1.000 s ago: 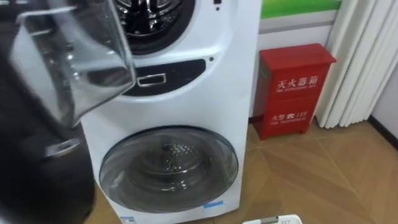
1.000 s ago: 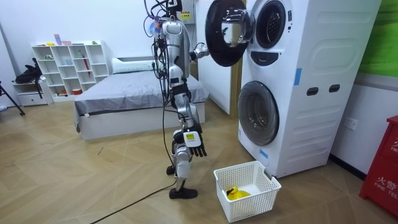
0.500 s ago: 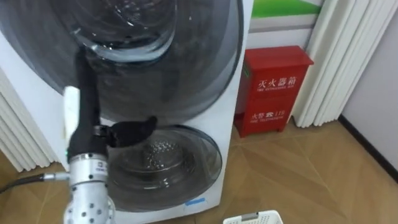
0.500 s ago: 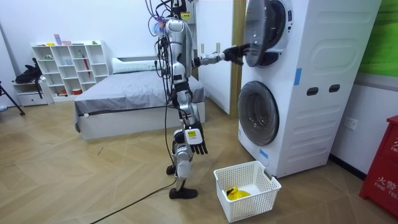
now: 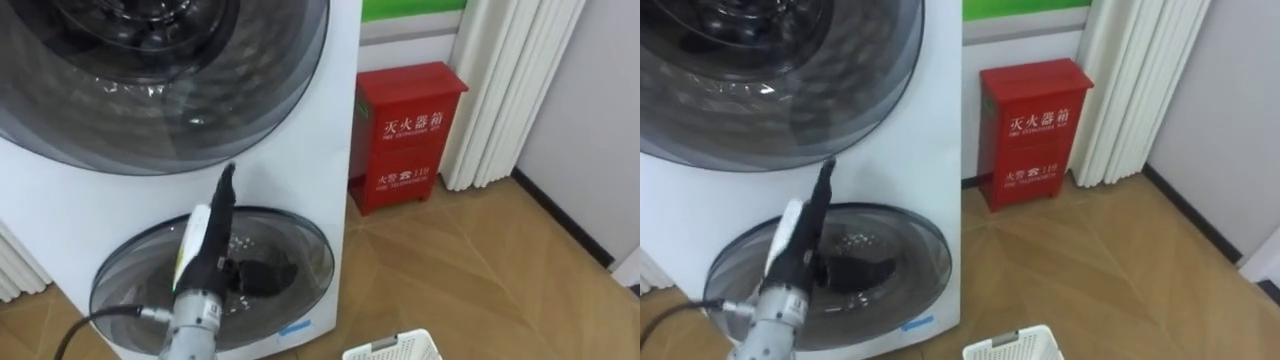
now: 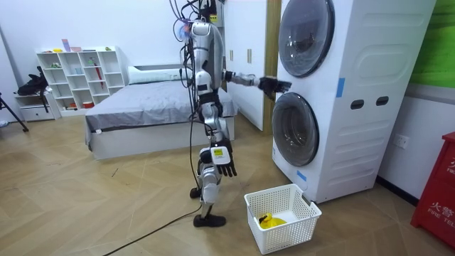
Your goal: Pick clothes from washing machine
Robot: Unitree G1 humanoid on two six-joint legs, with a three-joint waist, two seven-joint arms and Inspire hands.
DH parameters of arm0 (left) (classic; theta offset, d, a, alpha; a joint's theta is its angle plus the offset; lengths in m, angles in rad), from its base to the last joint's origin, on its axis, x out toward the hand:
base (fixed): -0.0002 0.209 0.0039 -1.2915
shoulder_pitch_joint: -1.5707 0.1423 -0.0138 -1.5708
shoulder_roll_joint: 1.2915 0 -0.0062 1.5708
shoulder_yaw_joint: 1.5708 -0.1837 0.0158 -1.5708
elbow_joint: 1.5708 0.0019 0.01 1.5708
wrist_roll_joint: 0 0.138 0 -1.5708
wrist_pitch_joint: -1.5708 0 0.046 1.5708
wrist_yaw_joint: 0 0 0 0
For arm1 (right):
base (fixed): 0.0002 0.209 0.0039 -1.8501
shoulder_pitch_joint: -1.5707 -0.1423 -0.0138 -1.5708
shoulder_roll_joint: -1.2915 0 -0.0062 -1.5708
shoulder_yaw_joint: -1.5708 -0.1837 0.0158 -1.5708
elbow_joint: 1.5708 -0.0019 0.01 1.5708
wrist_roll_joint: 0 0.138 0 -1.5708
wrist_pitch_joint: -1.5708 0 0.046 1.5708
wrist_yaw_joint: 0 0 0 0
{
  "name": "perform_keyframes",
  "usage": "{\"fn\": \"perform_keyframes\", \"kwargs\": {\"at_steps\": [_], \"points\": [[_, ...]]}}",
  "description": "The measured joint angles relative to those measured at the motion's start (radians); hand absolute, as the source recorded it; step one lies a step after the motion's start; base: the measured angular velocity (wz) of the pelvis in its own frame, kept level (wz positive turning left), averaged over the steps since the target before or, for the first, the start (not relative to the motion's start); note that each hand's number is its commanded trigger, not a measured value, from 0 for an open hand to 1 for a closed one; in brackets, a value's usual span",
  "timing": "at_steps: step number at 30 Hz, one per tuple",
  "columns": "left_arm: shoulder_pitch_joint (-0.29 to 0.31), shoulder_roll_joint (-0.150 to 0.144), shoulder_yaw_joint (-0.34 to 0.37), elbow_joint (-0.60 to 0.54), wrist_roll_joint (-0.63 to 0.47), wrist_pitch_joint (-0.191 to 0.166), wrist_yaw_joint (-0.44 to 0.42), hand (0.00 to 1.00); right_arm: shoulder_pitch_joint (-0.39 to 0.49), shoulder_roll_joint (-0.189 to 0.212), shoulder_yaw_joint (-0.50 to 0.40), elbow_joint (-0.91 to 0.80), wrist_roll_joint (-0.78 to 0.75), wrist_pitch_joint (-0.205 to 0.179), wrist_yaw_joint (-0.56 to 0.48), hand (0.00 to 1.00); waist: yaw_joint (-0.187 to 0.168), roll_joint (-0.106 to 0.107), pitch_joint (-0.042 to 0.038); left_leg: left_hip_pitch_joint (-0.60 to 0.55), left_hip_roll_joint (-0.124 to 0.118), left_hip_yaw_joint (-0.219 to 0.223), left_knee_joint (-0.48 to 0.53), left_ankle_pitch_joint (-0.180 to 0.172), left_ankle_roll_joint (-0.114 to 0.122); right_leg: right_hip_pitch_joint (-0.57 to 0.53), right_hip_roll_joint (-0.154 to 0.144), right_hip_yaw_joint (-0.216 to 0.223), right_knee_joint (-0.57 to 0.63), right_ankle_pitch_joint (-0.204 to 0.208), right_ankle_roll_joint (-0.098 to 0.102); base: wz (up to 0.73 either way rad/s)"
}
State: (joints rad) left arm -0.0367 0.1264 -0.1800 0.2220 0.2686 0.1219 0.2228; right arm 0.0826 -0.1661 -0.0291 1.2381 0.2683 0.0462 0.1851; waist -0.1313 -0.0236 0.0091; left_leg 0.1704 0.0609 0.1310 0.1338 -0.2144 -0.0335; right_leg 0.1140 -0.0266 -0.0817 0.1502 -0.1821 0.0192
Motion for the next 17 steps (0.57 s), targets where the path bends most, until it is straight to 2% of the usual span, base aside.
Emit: {"fn": "perform_keyframes", "kwargs": {"at_steps": [2, 4, 5, 7, 10, 12, 13, 15, 17], "points": [[0.040, 0.006, 0.005, 0.097, 0.002, -0.016, 0.000, 0.00, 0.009, 0.000, 0.002, -0.002, 0.001, -0.001, 0.000, 0.00, 0.004, -0.003, -0.0014, 0.009, 0.000, 0.000, 0.000, 0.000, 0.000, 0.008, 0.000, -0.001, 0.000, 0.000, 0.000, -0.02], [0.094, 0.009, 0.029, 0.251, -0.002, -0.019, 0.000, 0.00, 0.022, 0.001, 0.008, -0.019, -0.003, -0.002, -0.001, 0.00, 0.010, -0.004, -0.0025, 0.023, 0.000, 0.000, 0.000, 0.000, 0.000, 0.023, 0.000, -0.003, 0.000, 0.000, 0.000, -0.08], [0.105, 0.011, 0.034, 0.287, -0.002, -0.019, 0.000, 0.00, 0.027, 0.001, 0.008, -0.026, -0.004, -0.002, -0.002, 0.00, 0.015, -0.005, -0.0038, 0.027, 0.000, 0.000, 0.000, 0.000, 0.000, 0.023, 0.000, -0.001, 0.000, 0.000, 0.000, -0.14], [0.131, 0.019, 0.048, 0.432, -0.003, -0.020, 0.000, 0.00, 0.036, -0.001, 0.008, -0.038, -0.006, -0.003, -0.004, 0.00, 0.033, -0.007, -0.0047, 0.031, 0.000, -0.002, 0.000, 0.000, 0.000, 0.023, 0.001, -0.002, 0.000, 0.000, 0.000, -0.15], [0.192, 0.021, 0.085, 0.515, 0.000, -0.028, 0.000, 0.00, 0.038, 0.001, 0.009, -0.041, -0.004, -0.004, -0.011, 0.00, 0.043, -0.010, -0.0082, 0.035, 0.000, -0.002, 0.000, 0.000, 0.000, 0.024, 0.000, -0.002, 0.001, 0.000, 0.000, 0.04], [0.210, 0.022, 0.115, 0.588, 0.000, -0.059, 0.002, 0.00, 0.042, 0.001, 0.012, -0.041, -0.004, -0.005, -0.012, 0.00, 0.057, -0.011, -0.0089, 0.045, 0.000, -0.002, 0.001, 0.000, 0.000, 0.034, 0.000, -0.001, 0.000, 0.000, 0.000, -0.05], [0.229, 0.021, 0.135, 0.626, 0.000, -0.062, 0.004, 0.00, 0.045, 0.001, 0.026, -0.043, -0.003, -0.011, -0.017, 0.00, 0.057, -0.009, -0.0083, 0.051, -0.001, -0.001, 0.004, 0.000, 0.000, 0.047, -0.001, -0.001, 0.000, 0.000, 0.000, 0.00], [0.243, 0.019, 0.157, 0.666, 0.001, -0.064, 0.005, 0.00, 0.057, 0.001, 0.041, -0.053, -0.003, -0.027, -0.026, 0.00, 0.057, -0.006, -0.0122, 0.053, -0.001, -0.002, 0.003, 0.000, 0.000, 0.052, -0.002, -0.003, 0.000, 0.000, 0.000, 0.13], [0.245, 0.020, 0.175, 0.708, 0.001, -0.074, 0.008, 0.00, 0.055, 0.001, 0.050, -0.056, -0.004, -0.033, -0.035, 0.00, 0.064, -0.004, -0.0083, 0.062, 0.000, -0.004, 0.003, 0.000, 0.000, 0.047, -0.002, -0.004, 0.009, 0.000, 0.000, 0.07]]}}
